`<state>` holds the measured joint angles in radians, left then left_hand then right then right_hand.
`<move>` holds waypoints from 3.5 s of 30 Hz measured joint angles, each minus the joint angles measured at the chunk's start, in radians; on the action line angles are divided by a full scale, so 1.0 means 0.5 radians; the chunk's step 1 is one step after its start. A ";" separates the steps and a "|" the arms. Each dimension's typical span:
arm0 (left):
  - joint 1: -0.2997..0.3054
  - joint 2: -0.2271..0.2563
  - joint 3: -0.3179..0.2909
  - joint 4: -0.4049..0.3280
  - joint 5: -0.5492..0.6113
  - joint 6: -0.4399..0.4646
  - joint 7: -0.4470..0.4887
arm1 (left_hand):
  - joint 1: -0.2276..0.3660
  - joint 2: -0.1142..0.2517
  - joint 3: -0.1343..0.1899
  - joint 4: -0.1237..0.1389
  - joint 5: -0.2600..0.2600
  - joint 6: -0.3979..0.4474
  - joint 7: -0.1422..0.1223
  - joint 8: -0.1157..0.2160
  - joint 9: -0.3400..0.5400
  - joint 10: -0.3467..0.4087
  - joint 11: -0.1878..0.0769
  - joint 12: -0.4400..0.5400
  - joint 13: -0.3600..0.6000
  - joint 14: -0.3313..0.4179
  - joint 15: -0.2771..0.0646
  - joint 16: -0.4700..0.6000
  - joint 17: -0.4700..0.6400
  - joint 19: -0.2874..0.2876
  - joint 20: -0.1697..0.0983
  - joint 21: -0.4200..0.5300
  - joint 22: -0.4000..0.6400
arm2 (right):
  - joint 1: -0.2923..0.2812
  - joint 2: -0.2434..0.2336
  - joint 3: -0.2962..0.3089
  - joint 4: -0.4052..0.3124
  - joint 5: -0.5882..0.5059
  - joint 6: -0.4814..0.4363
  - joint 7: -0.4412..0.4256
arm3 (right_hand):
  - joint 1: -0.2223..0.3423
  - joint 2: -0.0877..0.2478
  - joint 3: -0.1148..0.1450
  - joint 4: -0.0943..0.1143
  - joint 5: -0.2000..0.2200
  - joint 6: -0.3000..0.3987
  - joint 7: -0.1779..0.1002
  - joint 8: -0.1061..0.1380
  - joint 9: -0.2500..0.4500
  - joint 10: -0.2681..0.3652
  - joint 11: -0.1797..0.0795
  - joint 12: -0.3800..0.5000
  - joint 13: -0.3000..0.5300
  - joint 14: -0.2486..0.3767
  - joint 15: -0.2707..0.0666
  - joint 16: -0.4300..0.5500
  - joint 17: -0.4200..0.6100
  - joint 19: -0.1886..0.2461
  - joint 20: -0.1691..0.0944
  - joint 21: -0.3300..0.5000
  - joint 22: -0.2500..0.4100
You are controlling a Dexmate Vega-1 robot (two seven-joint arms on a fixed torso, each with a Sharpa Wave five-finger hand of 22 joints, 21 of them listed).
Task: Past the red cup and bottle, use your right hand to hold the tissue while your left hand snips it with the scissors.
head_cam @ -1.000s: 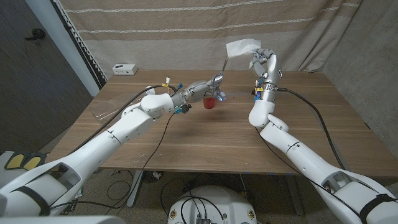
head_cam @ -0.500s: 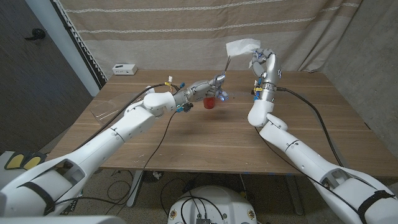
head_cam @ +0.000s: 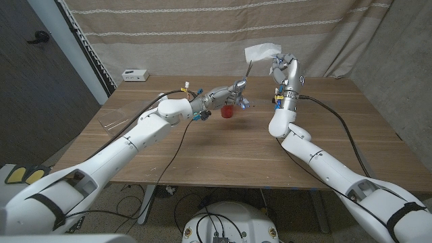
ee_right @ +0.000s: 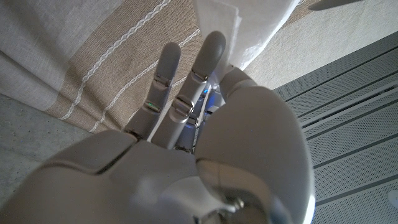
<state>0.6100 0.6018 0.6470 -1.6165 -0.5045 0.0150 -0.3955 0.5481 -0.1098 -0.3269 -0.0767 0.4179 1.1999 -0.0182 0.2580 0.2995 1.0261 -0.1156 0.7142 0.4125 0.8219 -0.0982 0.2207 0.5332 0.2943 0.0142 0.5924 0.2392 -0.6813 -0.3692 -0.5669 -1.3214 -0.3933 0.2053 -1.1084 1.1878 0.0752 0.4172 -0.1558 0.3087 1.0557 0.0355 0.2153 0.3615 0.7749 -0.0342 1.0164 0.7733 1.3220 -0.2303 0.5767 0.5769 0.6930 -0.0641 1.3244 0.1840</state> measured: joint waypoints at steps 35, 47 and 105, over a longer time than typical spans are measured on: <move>-0.017 -0.053 0.019 0.068 -0.012 -0.060 -0.055 | 0.000 0.000 -0.008 0.008 0.000 0.000 0.000 0.001 0.000 -0.008 -0.008 0.008 0.005 0.000 0.000 0.000 -0.010 -0.011 0.011 0.014 -0.005 | 0.029 -0.010 -0.044 0.056 -0.122 0.030 -0.015 | -0.029 -0.008 0.024 0.007 -0.014 0.000 -0.036 0.000 -0.029 0.019 -0.040 -0.031 -0.033 -0.008 -0.008 -0.031 0.029 -0.065 0.000 0.023 0.010; -0.018 -0.061 0.023 0.077 -0.018 -0.071 -0.069 | 0.000 0.000 0.000 0.016 0.007 0.000 0.000 -0.001 0.000 -0.008 -0.008 0.001 0.000 0.000 0.000 0.000 -0.010 -0.011 0.011 0.014 -0.004 | 0.029 -0.001 -0.049 0.066 -0.180 0.030 -0.017 | -0.029 -0.009 0.029 0.001 -0.014 0.007 -0.043 0.000 -0.042 0.026 -0.046 -0.038 -0.038 -0.008 -0.008 -0.045 0.035 -0.083 0.003 0.037 0.009; 0.027 -0.050 0.011 0.030 -0.024 -0.091 -0.037 | 0.000 0.000 0.002 0.030 0.007 0.000 0.000 0.000 -0.001 -0.011 -0.011 0.023 -0.009 0.000 0.000 0.000 -0.009 -0.011 0.010 0.014 -0.004 | 0.011 -0.052 -0.076 0.097 -0.286 0.120 -0.017 | -0.070 -0.050 0.072 0.006 -0.069 0.014 -0.100 -0.014 -0.093 0.028 -0.121 -0.104 -0.074 -0.008 -0.007 -0.091 0.065 -0.163 0.009 0.083 0.009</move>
<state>0.6234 0.5768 0.6524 -1.6015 -0.5168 -0.0303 -0.4143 0.5479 -0.1097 -0.3259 -0.0618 0.4214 1.1999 -0.0182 0.2580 0.2992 1.0205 -0.1211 0.7255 0.4081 0.8219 -0.0982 0.2207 0.5286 0.2890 0.0195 0.5992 0.2371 -0.6758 -0.3952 -0.6049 -1.2731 -0.5361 0.2651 -1.1171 1.1530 0.0502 0.4530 -0.1530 0.2742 1.0626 -0.0146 0.2084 0.3152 0.7891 -0.0948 0.9642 0.7362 1.3181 -0.2340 0.5312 0.6096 0.6116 -0.0597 1.3661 0.1886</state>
